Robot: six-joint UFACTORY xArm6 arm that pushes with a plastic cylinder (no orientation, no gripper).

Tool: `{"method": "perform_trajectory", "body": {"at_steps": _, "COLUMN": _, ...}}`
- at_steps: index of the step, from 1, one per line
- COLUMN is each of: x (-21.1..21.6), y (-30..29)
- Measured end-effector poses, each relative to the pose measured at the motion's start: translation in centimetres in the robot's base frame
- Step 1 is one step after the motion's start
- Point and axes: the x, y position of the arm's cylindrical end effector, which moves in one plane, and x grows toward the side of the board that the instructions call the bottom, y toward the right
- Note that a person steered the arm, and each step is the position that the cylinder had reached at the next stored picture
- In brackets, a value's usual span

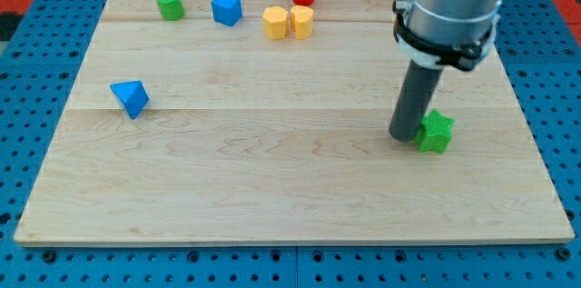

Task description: Move the green circle towards blue triangle

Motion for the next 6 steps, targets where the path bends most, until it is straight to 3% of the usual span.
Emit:
{"method": "perform_trajectory", "body": {"at_steps": 1, "x": -6.4, "y": -2.2}}
{"method": "perform_trajectory", "body": {"at_steps": 5, "x": -11.3, "y": -28.6}}
{"method": "perform_trajectory", "body": {"at_steps": 6, "x": -16.5, "y": -29.8}}
